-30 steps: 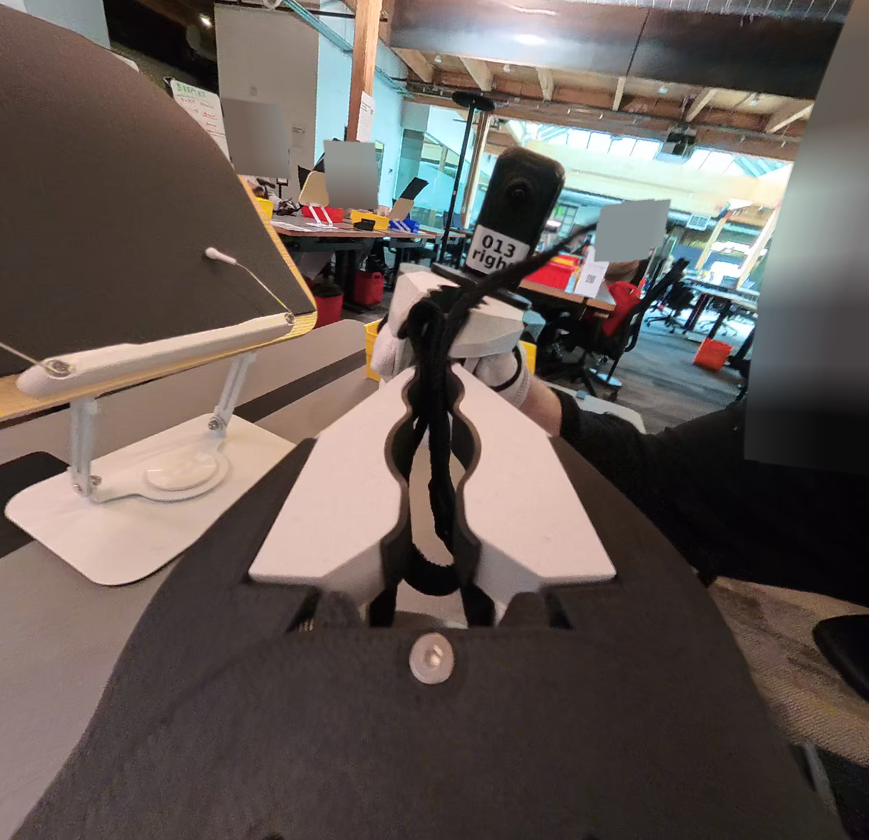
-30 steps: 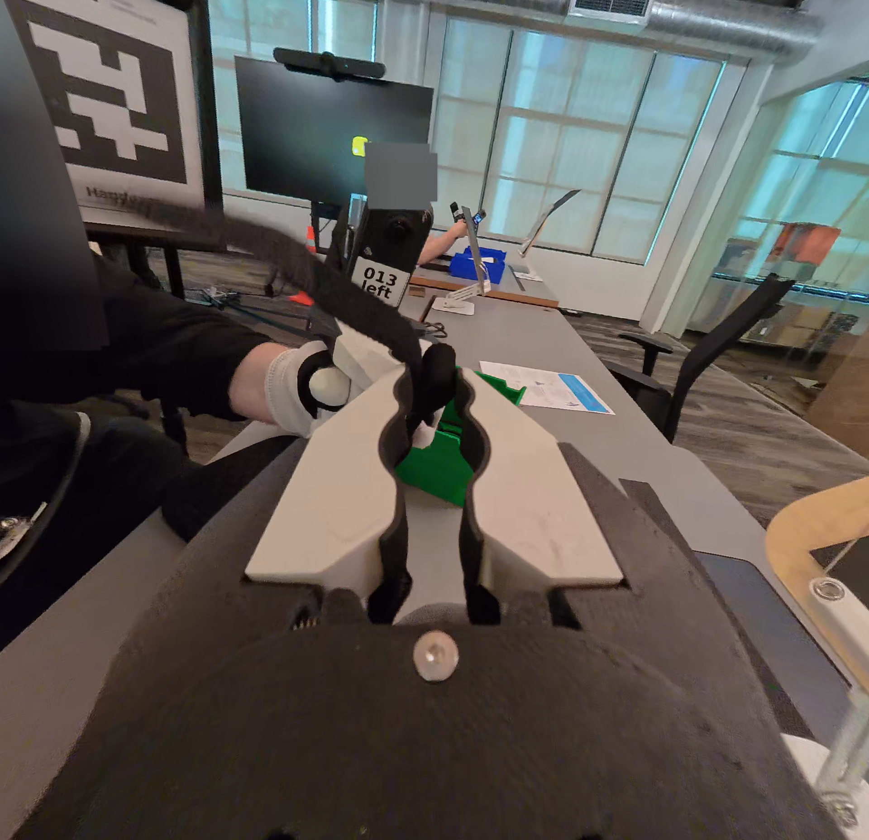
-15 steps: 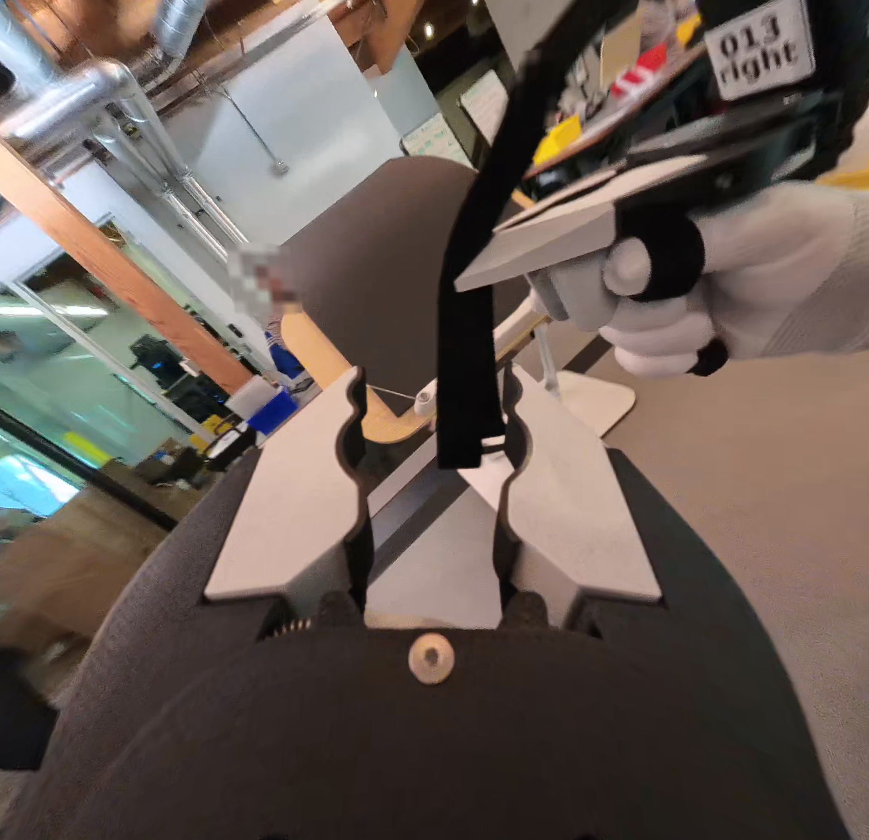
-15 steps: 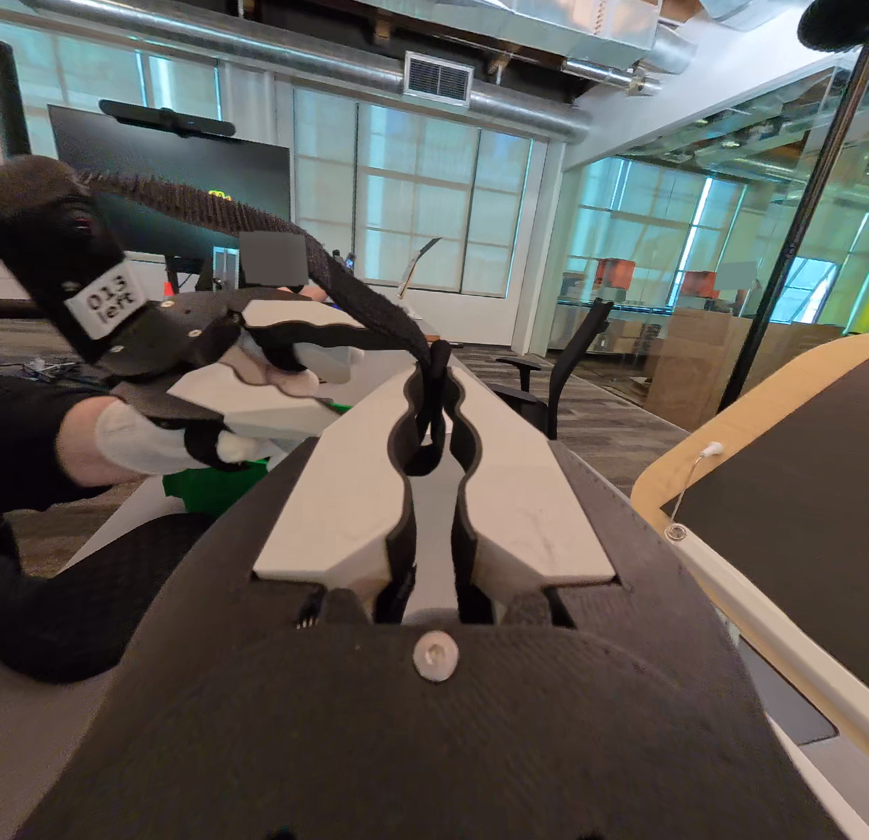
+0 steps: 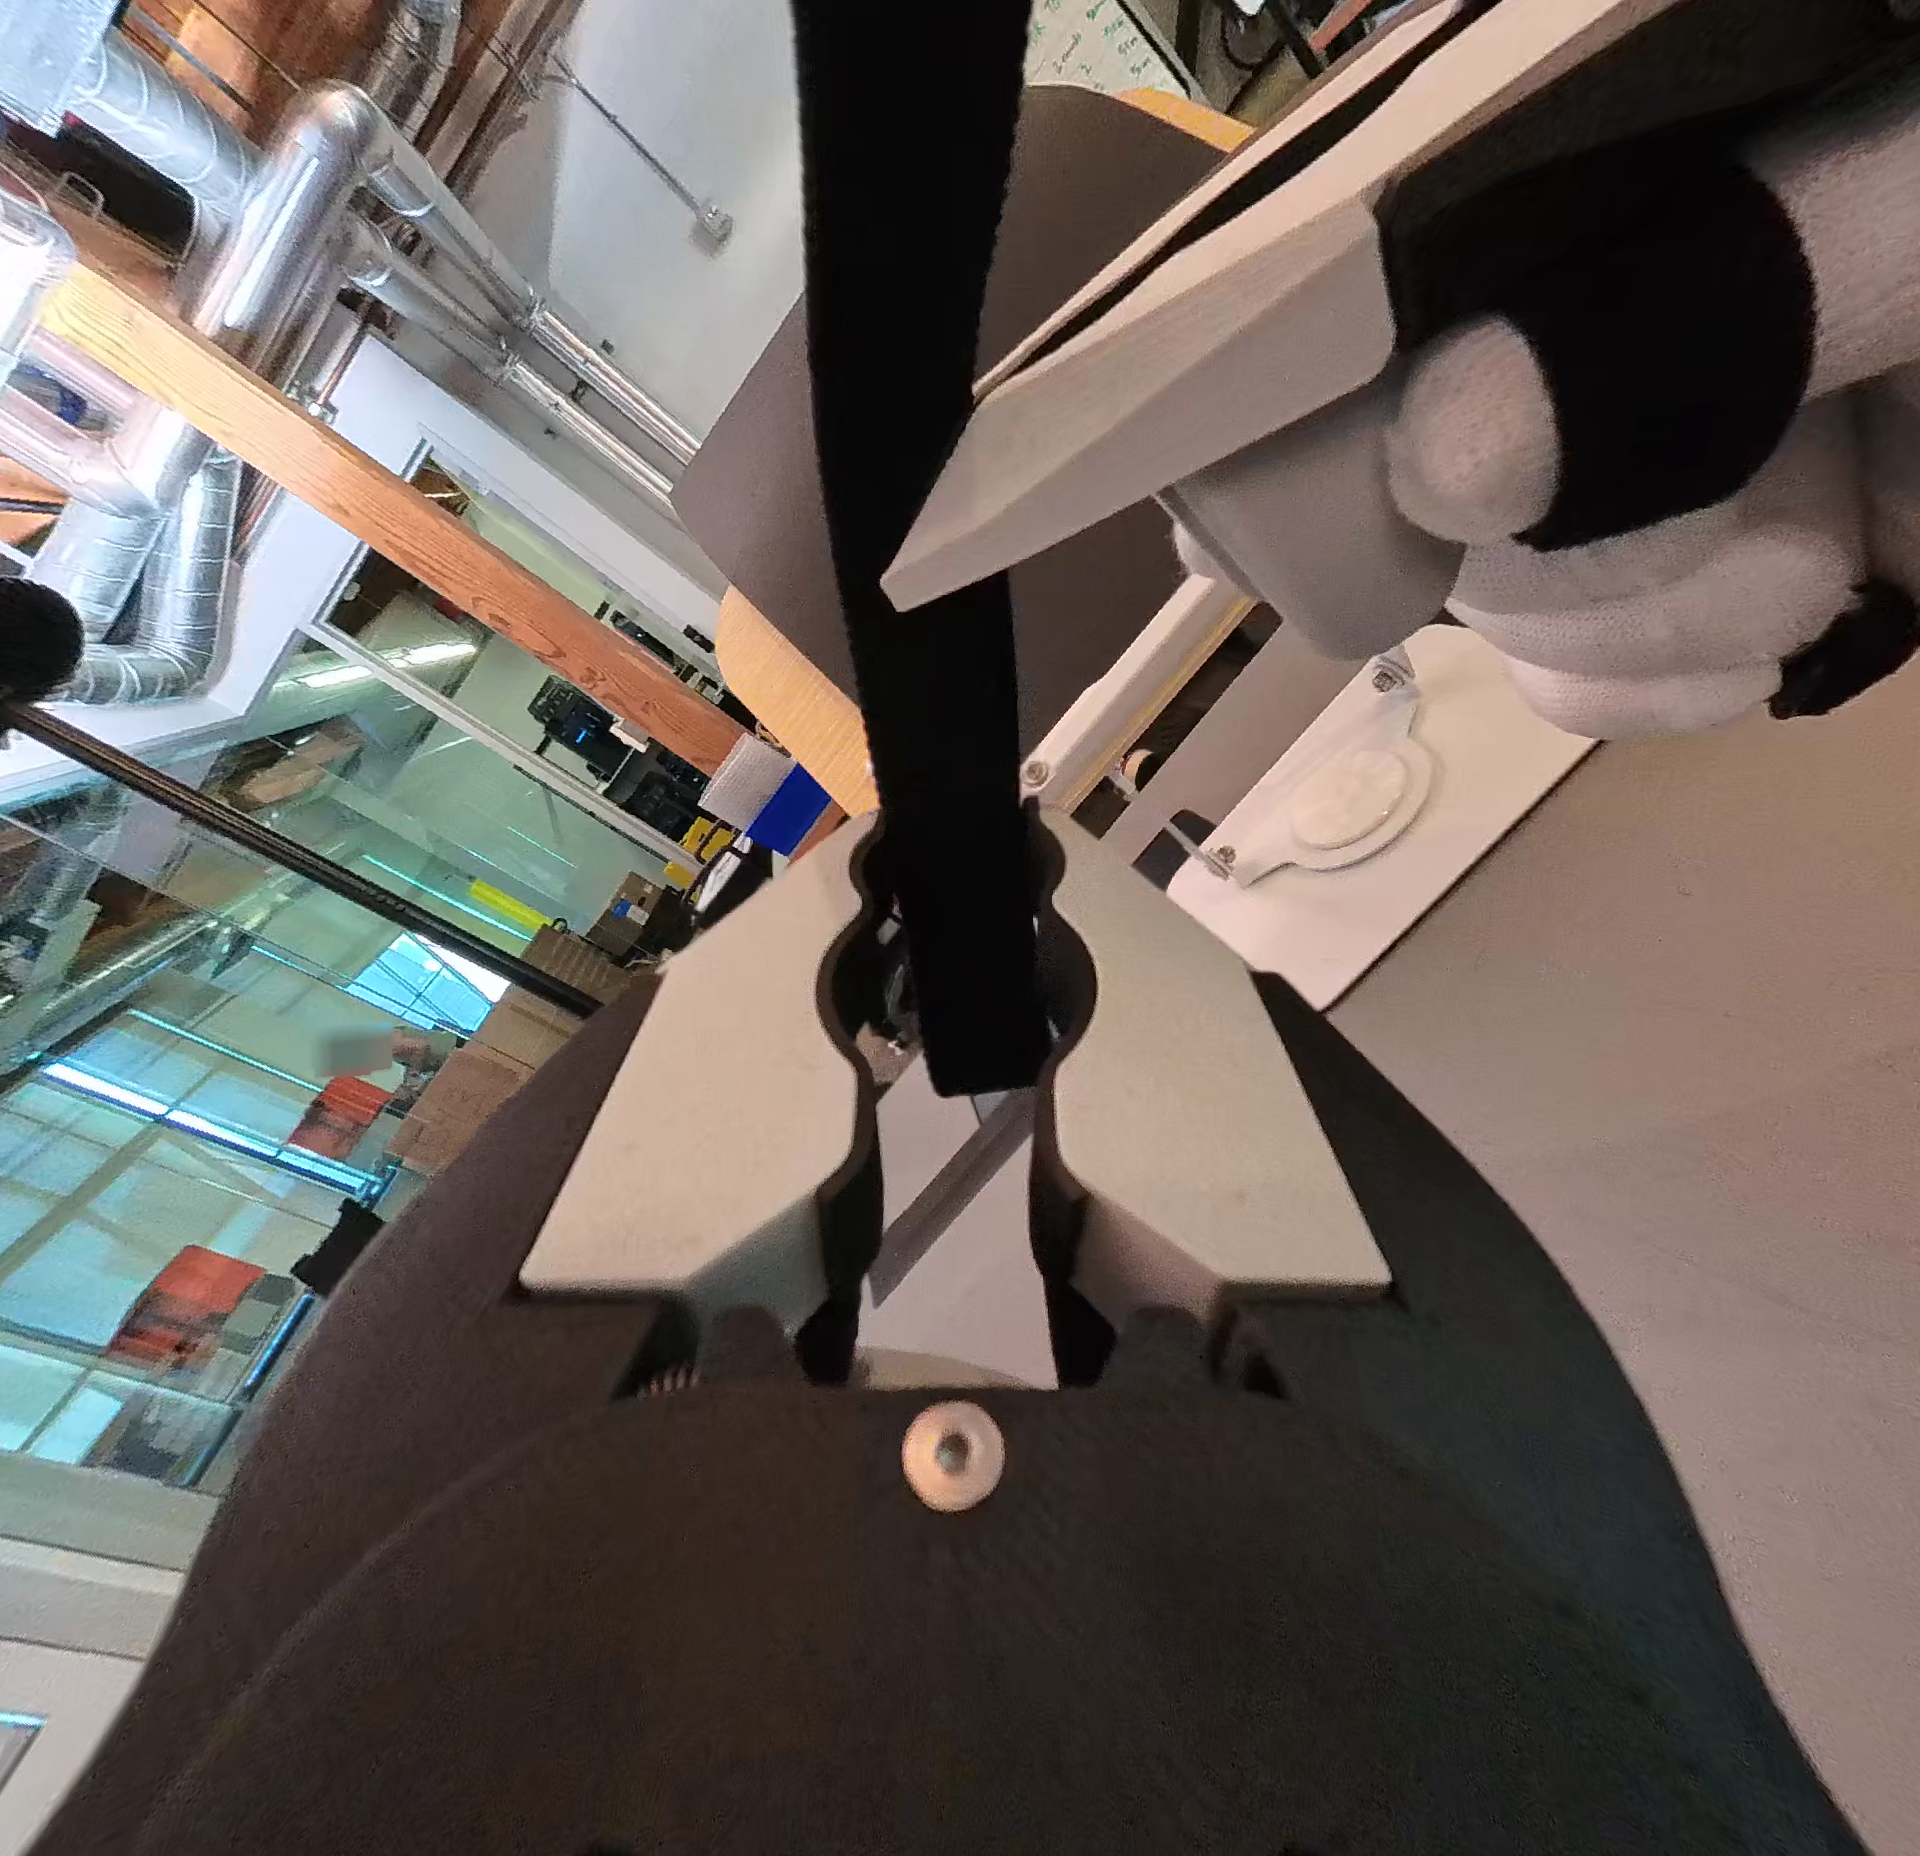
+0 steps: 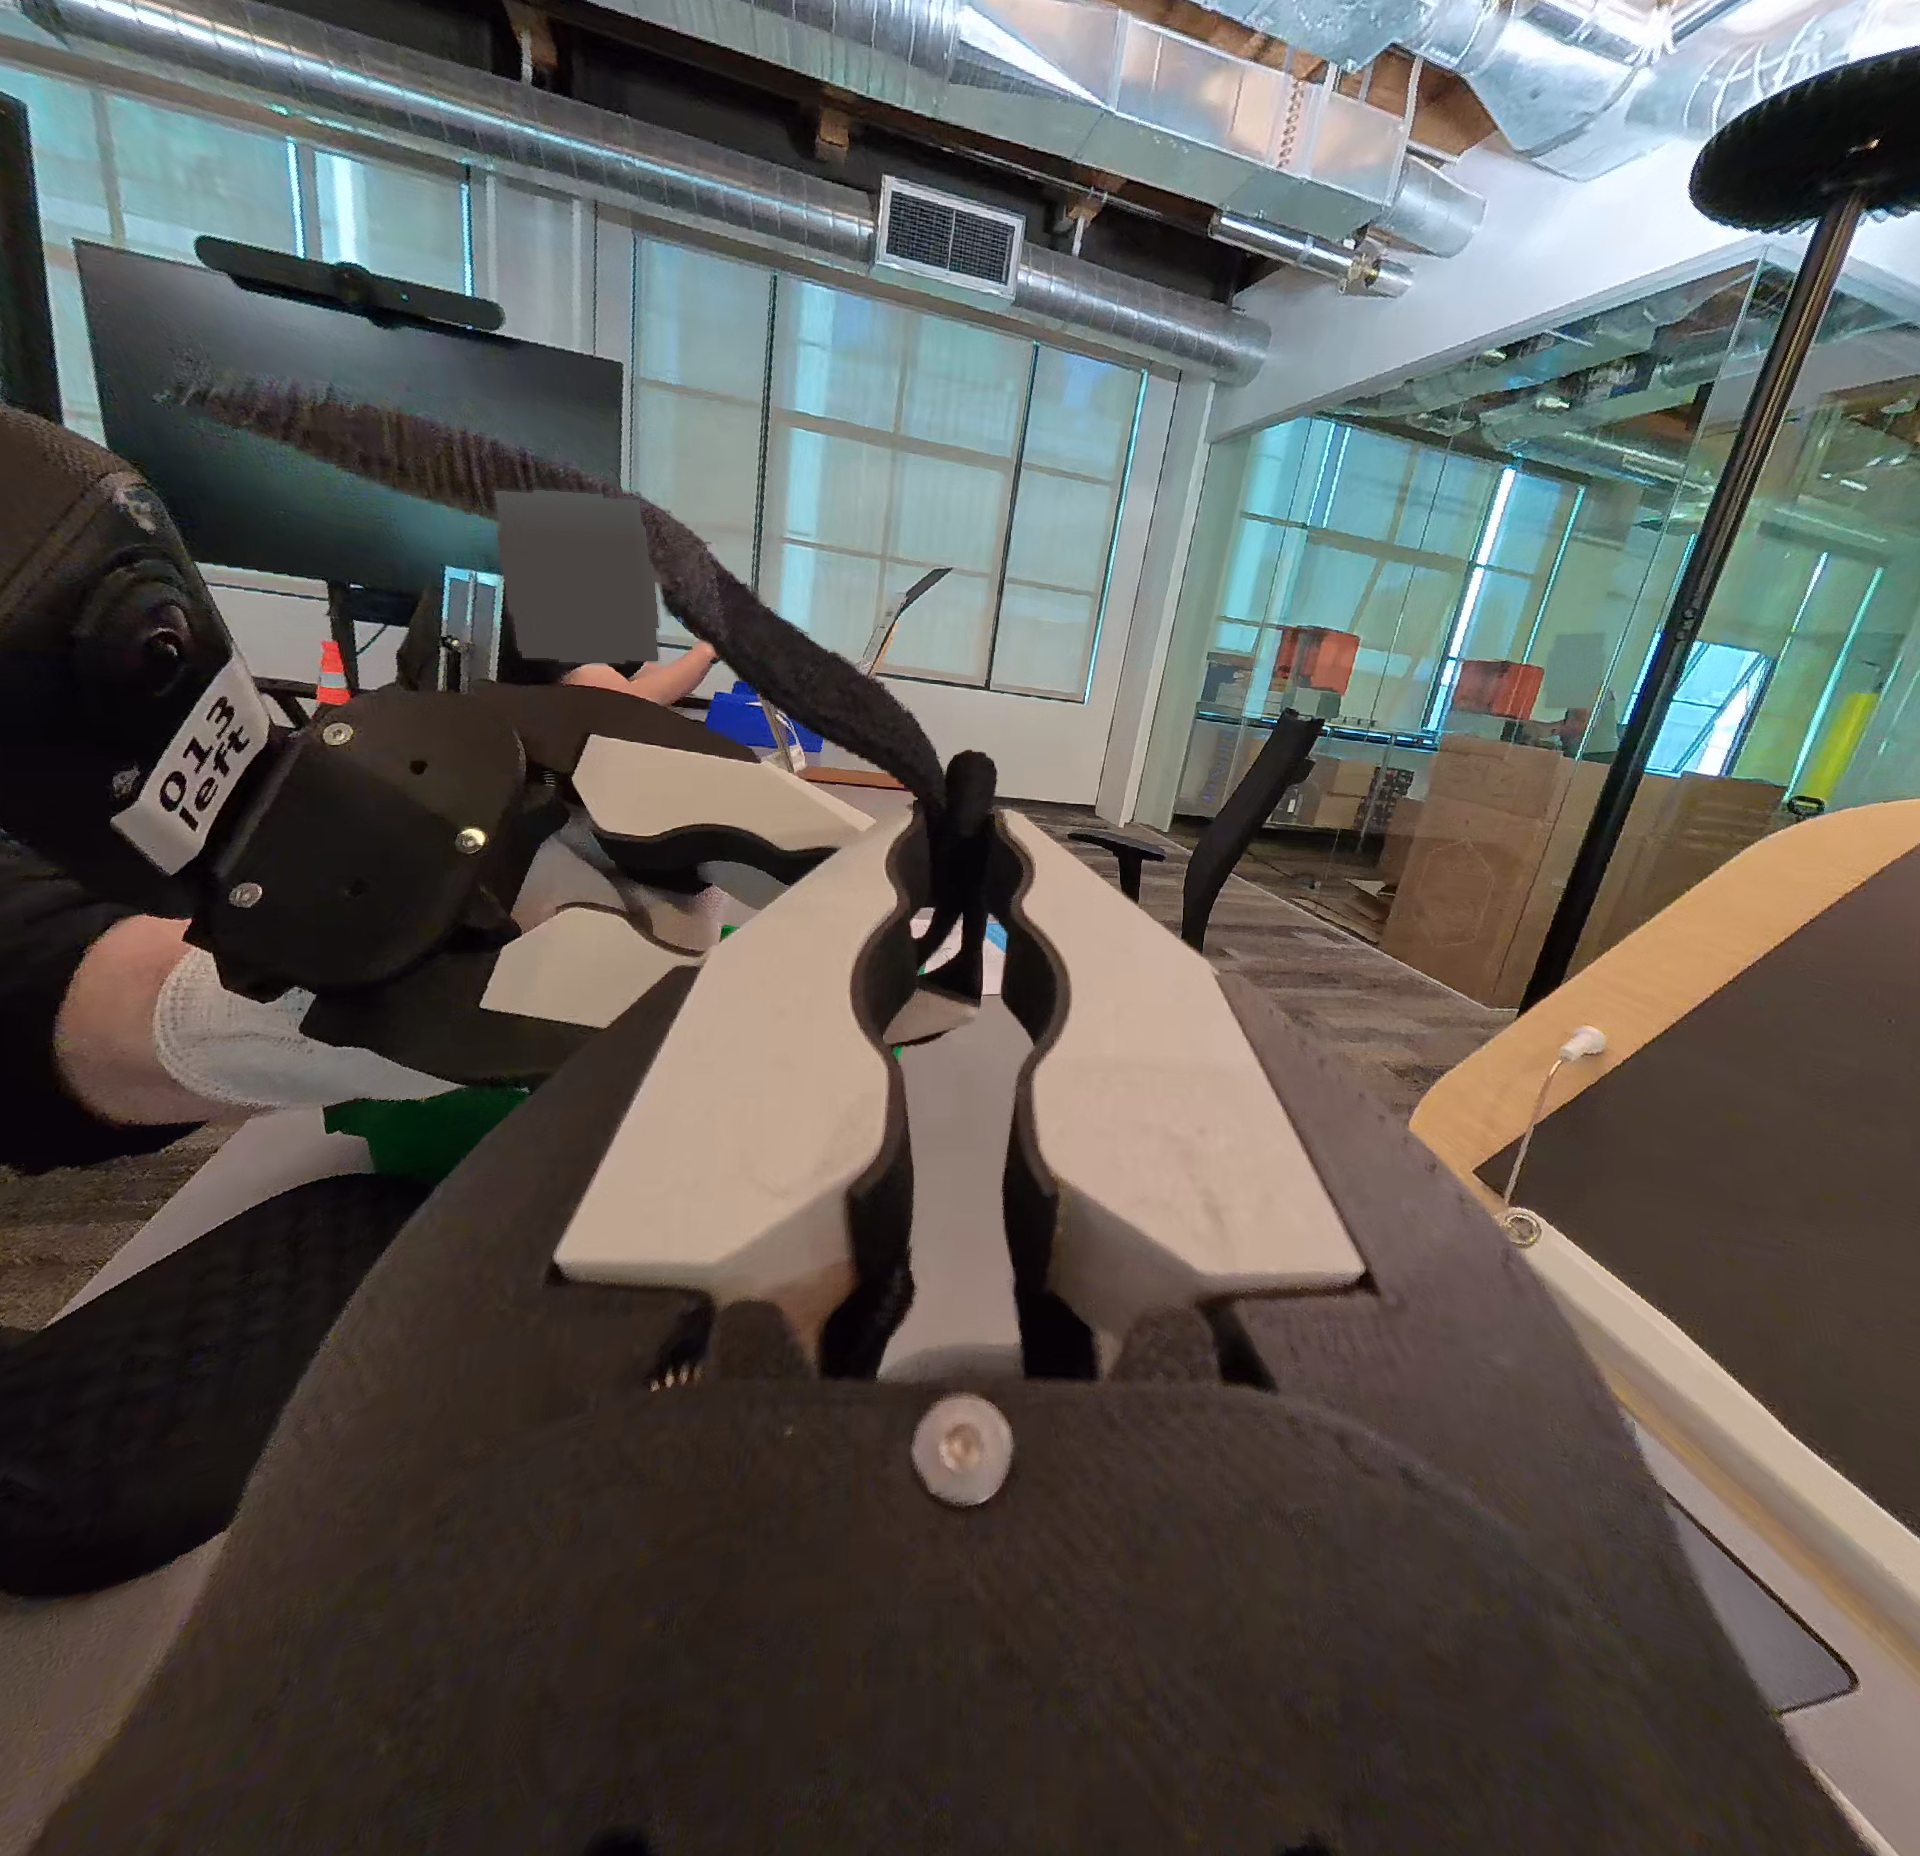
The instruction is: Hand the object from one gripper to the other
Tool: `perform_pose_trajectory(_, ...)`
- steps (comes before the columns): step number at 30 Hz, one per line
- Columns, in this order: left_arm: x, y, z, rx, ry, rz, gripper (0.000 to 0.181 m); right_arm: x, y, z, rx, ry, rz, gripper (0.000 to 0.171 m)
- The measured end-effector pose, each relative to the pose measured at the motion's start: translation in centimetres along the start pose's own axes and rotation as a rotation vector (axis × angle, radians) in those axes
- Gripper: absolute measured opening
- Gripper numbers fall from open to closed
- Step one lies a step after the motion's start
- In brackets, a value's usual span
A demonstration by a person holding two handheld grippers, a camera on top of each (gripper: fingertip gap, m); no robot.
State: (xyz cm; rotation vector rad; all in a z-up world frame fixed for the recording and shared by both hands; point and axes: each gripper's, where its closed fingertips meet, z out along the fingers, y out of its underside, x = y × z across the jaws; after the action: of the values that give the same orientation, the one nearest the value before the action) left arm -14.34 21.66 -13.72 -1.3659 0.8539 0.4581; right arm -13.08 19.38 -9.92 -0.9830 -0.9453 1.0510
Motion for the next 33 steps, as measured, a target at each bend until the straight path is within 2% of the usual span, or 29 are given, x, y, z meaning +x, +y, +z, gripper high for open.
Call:
perform_pose_trajectory(7,0.0,0.0,-0.1,0.006,0.007,0.023,0.021,-0.3,0.0,0.0,-0.01,-0.026,0.004,0.006)
perform_pose_trajectory(8,0.3,0.0,-0.2,0.007,0.032,0.021,0.023,-0.4,0.1,-0.1,-0.013,-0.039,-0.002,0.006)
perform_pose_trajectory(10,0.4,-0.2,-0.6,0.006,0.072,0.011,0.046,-0.3,0.2,-0.3,-0.027,-0.056,-0.01,0.004)
perform_pose_trajectory(12,0.4,-0.2,-1.5,-0.001,0.127,-0.051,0.05,-0.4,0.2,-0.6,-0.038,-0.071,-0.078,0.004)
perform_pose_trajectory(14,0.1,-0.2,-2.5,-0.003,0.199,-0.204,0.049,-0.3,0.0,-0.9,-0.035,-0.062,-0.167,0.005)
perform_pose_trajectory(16,0.7,-0.4,-3.7,-0.004,0.376,-0.478,0.043,-0.9,-0.3,-1.1,-0.044,-0.048,-0.342,0.005)
perform_pose_trajectory(18,0.6,-1.1,-5.2,0.027,0.574,-0.833,0.05,-1.9,0.1,-1.0,-0.105,-0.005,-0.659,0.004)
perform_pose_trajectory(20,-0.1,-0.9,-7.0,0.048,0.744,-1.151,0.065,-3.0,0.9,-0.6,-0.182,0.046,-0.974,0.004)
perform_pose_trajectory(22,-0.8,-0.1,-8.9,0.061,0.838,-1.376,0.072,-4.3,2.0,0.2,-0.229,0.073,-1.189,0.004)
perform_pose_trajectory(28,0.4,4.0,-11.6,-0.031,0.809,-1.487,0.068,-9.2,4.2,2.1,-0.169,0.049,-1.447,0.004)
perform_pose_trajectory(33,1.2,4.3,-12.0,-0.018,0.868,-1.56,0.064,-13.7,5.1,2.8,-0.103,-0.014,-1.54,0.004)
